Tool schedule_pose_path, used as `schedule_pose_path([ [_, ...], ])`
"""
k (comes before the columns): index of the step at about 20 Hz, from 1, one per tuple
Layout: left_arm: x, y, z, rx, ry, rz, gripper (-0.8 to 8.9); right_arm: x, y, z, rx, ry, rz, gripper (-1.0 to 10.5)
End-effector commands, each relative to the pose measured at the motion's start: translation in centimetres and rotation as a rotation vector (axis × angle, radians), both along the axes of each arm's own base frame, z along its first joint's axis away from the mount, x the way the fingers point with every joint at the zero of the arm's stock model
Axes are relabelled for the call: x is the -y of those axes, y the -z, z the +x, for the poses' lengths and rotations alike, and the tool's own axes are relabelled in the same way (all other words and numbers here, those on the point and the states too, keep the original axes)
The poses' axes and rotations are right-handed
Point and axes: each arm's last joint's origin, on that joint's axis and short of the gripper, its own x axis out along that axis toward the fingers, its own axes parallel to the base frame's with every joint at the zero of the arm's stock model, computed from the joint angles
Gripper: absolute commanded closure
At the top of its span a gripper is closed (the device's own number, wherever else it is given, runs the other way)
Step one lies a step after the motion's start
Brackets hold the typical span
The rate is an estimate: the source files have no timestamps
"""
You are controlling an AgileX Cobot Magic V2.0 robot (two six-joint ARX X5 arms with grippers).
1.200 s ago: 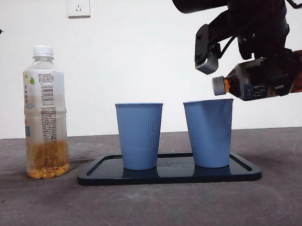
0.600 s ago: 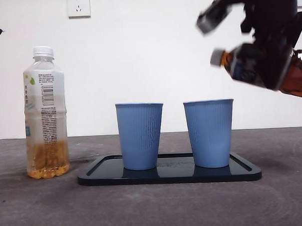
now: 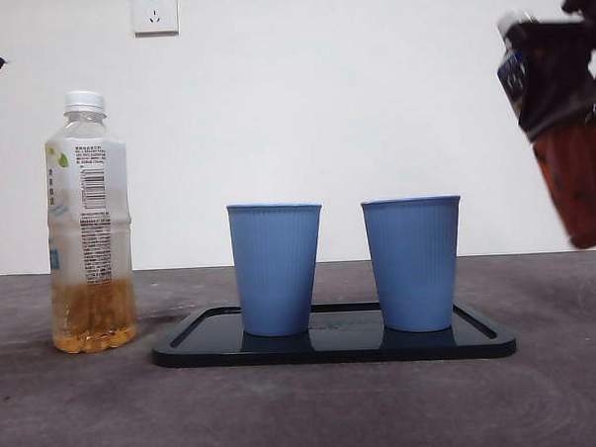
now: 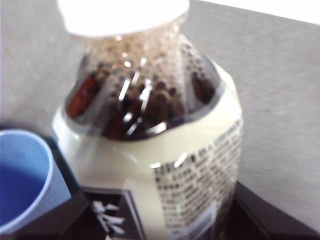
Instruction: Pour the drink into the cup
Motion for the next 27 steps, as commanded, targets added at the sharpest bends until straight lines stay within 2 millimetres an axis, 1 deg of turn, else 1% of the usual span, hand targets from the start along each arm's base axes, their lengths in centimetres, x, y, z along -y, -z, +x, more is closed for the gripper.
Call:
schedule_pose_path([
  [1,0.1,-0.5,0.1,0.019,0.000,-0.003,3.46,0.0,0.4,0.4,0.154,-0.018,0.113,7.1],
  [4,0.1,-0.2,0.4,-0.005,0.001,0.003,3.46,0.3,3.2,0.2,0.215,-0.009,0.171,7.1],
  [7,0.2,0.0,0.6,-0.029,-0.001,0.005,3.46,0.3,4.6,0.0,0.241,-0.008,0.181,7.1],
  [12,0.3,0.2,1.0,-0.048,-0.001,0.008,3.46,0.2,5.6,0.9,0.279,-0.006,0.188,7.1],
  [17,0.3,0.4,1.2,-0.064,-0.002,0.012,3.46,0.0,6.7,1.8,0.272,-0.006,0.188,7.1],
  [23,0.3,0.4,1.2,-0.064,-0.002,0.013,3.46,0.0,7.3,2.1,0.250,0.001,0.198,7.1],
  [24,0.3,0.4,1.2,-0.065,-0.002,0.013,3.46,0.0,7.3,2.1,0.248,0.001,0.198,7.0],
  [27,0.3,0.4,1.2,-0.065,-0.002,0.013,3.46,0.0,7.3,2.1,0.248,0.001,0.198,5.6],
])
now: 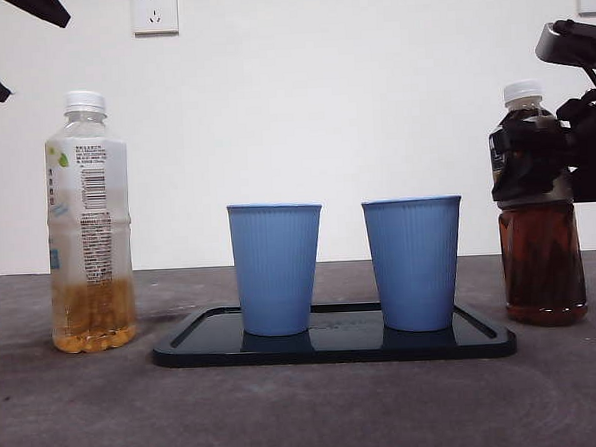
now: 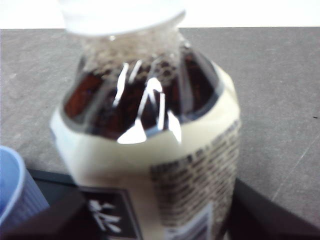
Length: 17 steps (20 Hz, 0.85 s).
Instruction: Pour the drink into the cup
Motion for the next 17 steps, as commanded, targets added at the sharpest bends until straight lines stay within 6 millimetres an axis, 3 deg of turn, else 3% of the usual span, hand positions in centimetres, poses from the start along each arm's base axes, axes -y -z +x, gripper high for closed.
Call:
schedule_pose_path([
  [1,0.1,-0.4,0.1,0.011,0.000,-0.003,3.46,-0.1,-1.1,0.5,0.069,0.002,0.025,5.5],
  [5,0.1,-0.4,0.1,0.010,0.000,-0.003,3.46,-0.1,-1.1,0.3,0.025,-0.012,0.022,4.5],
  [8,0.1,-0.4,0.1,0.005,0.000,-0.001,3.46,-0.2,-1.6,-0.1,-0.033,-0.018,0.010,4.5],
  [17,-0.1,0.0,0.5,-0.012,-0.079,0.055,3.46,0.5,-5.3,-3.9,-0.184,-0.011,0.034,4.5],
])
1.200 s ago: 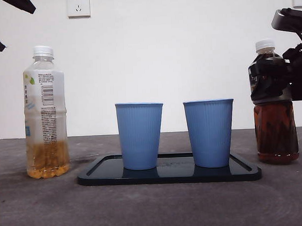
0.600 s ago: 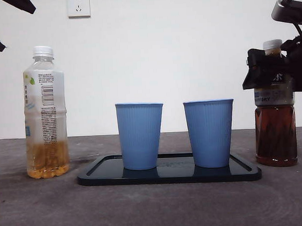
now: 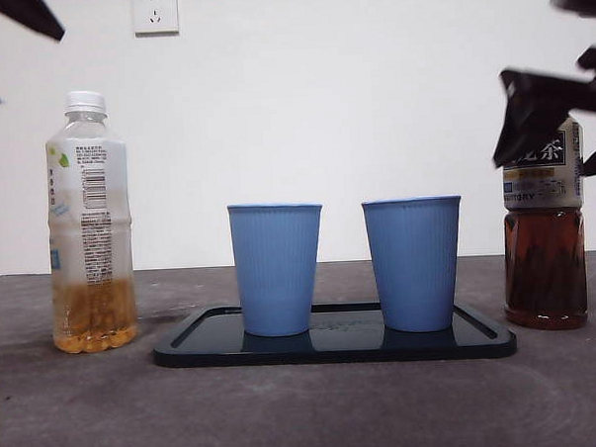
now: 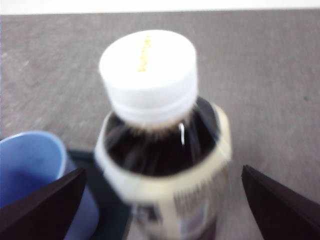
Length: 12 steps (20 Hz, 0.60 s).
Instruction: Pour the drink into the cup
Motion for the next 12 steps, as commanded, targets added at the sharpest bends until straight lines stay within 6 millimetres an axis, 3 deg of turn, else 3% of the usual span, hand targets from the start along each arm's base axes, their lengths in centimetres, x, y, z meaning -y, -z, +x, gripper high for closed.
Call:
schedule_pose_path([
  [1,0.1,-0.2,0.5,0.005,-0.028,0.022,3.46,0.1,-1.5,-1.5,-0.072,-0.012,0.037,4.5],
  [7,0.3,2.0,1.7,-0.031,-0.064,0.033,3.46,0.4,-4.6,-5.4,-0.180,-0.057,0.073,4.5],
  [12,0.5,6.5,2.7,0.041,-0.186,0.018,3.44,1.0,-8.2,-9.3,-0.112,-0.086,0.091,4.5],
])
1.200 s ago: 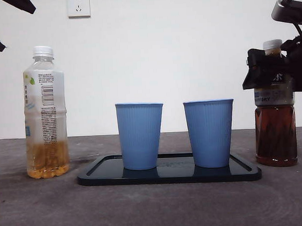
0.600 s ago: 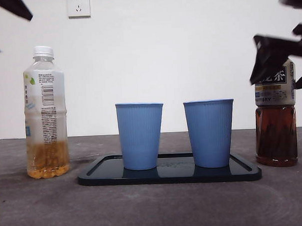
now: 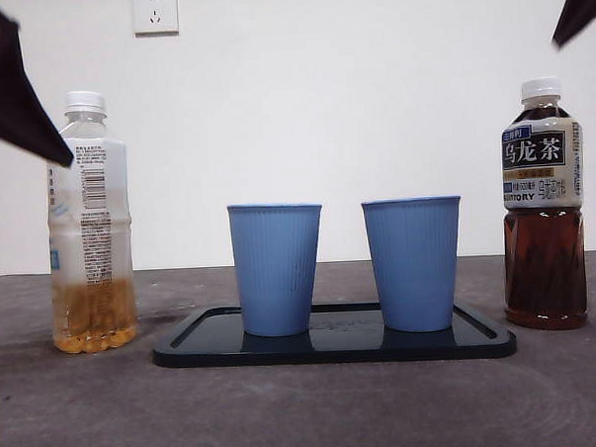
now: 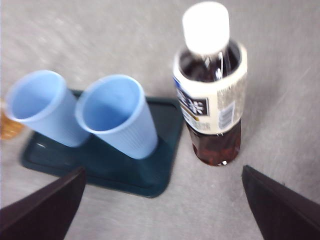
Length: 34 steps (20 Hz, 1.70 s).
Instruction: Pour the drink into the cup
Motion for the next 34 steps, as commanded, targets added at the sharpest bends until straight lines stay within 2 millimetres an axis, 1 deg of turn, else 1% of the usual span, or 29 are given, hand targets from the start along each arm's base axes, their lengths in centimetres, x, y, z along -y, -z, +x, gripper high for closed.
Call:
schedule_pose_path([
  [1,0.2,1.5,0.5,0.062,-0.011,-0.016,3.45,0.2,-1.7,-1.0,0.070,0.000,0.030,4.5],
  [3,0.3,3.1,0.8,0.113,-0.008,-0.014,3.45,0.4,-2.8,-1.8,0.125,0.001,0.043,4.5],
  [5,0.4,4.1,1.3,0.140,-0.023,-0.011,3.44,0.5,-3.4,-2.3,0.157,-0.002,0.045,4.5],
  [10,1.0,5.3,3.4,0.202,-0.017,-0.003,3.43,0.5,-3.5,-2.3,0.161,-0.002,0.046,4.5],
  [13,1.2,5.7,4.1,0.228,-0.018,-0.010,3.41,0.5,-3.5,-2.3,0.161,-0.002,0.046,4.5],
  [20,1.6,5.9,5.5,0.353,-0.014,-0.028,3.44,0.5,-3.5,-2.3,0.161,-0.002,0.046,4.5],
  [25,1.8,6.3,6.4,0.342,-0.012,-0.020,3.46,0.5,-3.5,-2.4,0.161,-0.002,0.047,4.5],
  [27,1.9,6.2,6.8,0.357,-0.012,-0.023,3.70,0.5,-3.5,-2.4,0.161,-0.002,0.048,4.5],
  [30,2.0,6.1,7.0,0.365,-0.011,-0.022,4.90,0.5,-3.5,-2.4,0.160,-0.001,0.050,4.5],
  [31,2.0,6.1,7.1,0.367,-0.011,-0.021,5.11,0.5,-3.5,-2.4,0.159,-0.001,0.051,4.5],
  [34,2.0,6.0,7.1,0.369,-0.010,-0.021,5.32,0.5,-3.5,-2.4,0.159,-0.001,0.051,4.5],
])
